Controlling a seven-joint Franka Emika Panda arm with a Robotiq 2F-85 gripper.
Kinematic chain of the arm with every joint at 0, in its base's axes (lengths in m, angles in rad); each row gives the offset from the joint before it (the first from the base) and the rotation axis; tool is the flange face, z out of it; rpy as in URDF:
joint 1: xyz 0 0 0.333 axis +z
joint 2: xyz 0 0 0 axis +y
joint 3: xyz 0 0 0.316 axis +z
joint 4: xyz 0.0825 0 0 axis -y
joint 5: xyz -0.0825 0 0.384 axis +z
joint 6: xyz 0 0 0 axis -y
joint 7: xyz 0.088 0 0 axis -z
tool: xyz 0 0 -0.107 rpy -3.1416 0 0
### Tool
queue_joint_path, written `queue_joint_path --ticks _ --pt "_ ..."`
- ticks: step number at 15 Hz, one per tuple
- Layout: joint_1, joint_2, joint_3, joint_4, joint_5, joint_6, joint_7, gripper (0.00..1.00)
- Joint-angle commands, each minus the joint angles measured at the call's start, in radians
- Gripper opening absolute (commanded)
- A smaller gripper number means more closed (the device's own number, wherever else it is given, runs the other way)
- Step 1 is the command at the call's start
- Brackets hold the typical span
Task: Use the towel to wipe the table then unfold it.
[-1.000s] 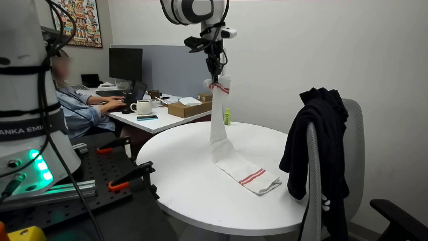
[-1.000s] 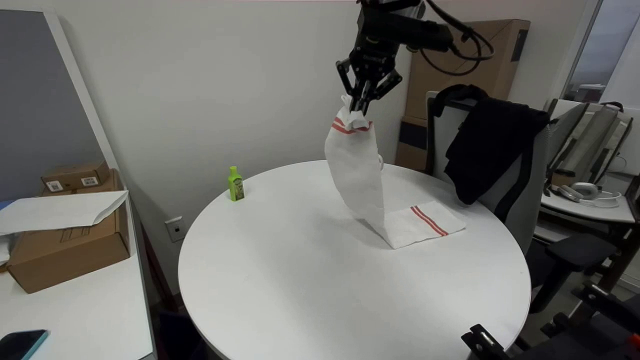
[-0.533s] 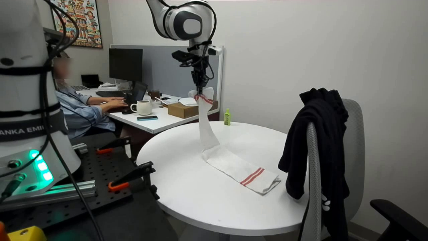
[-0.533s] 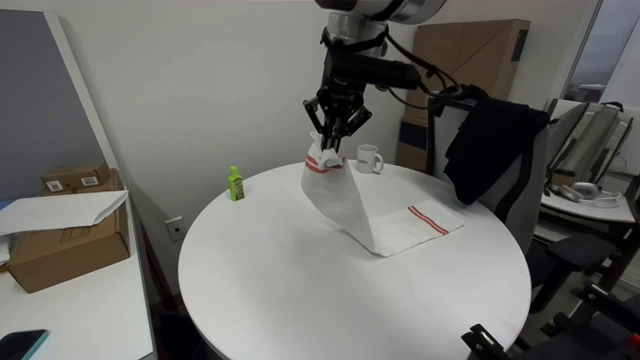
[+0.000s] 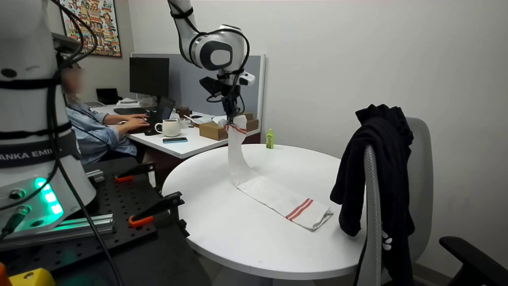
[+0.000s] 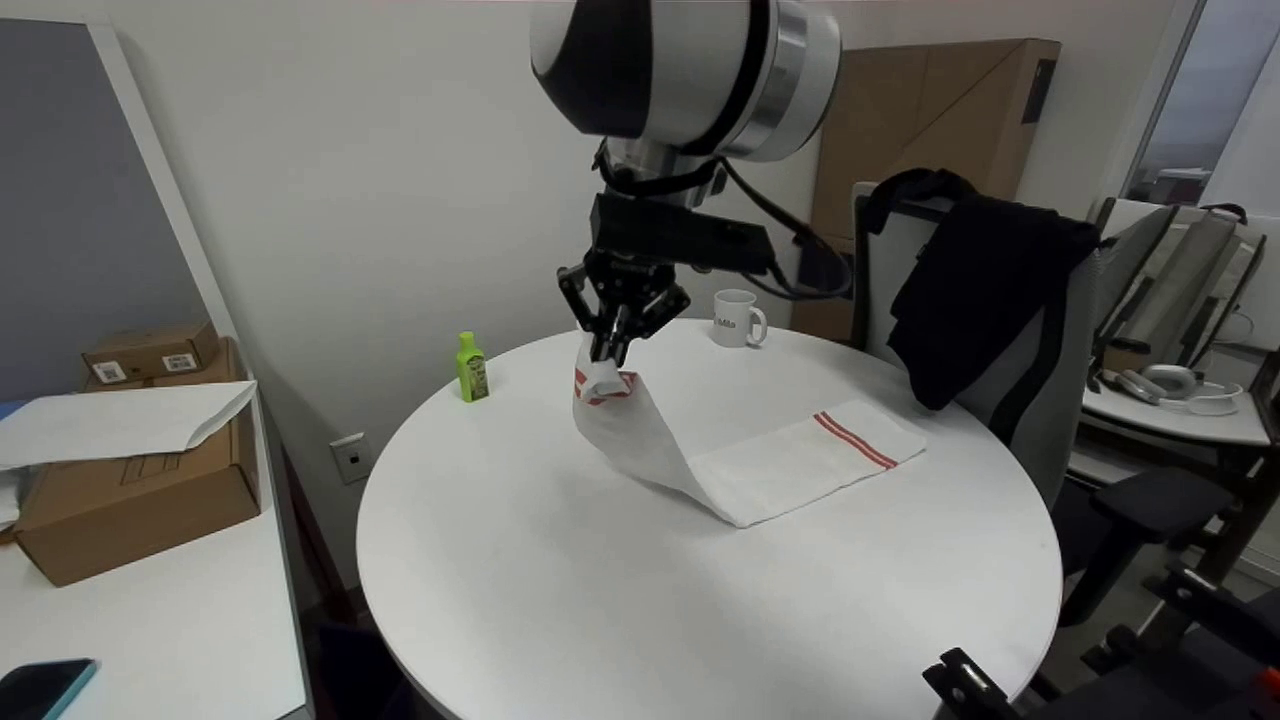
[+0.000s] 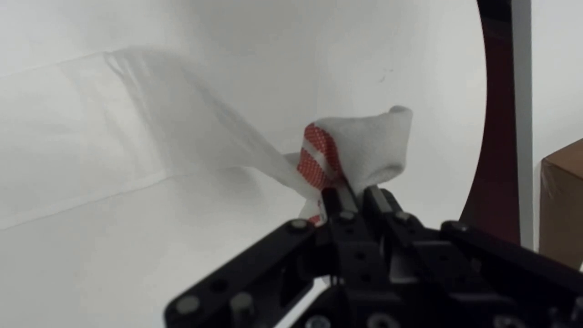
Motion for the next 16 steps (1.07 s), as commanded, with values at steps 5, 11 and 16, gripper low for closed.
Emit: queue_joint_path --ticks 5,11,16 --pt "-0.008 0.175 0.108 0.094 0.094 0.134 -0.010 0.02" --pt "-0.016 0.235 0.156 0.125 0.108 0.173 -0.007 0.48" --pt "-0.019 0.240 0.175 0.122 0.102 0.219 0.001 0.85"
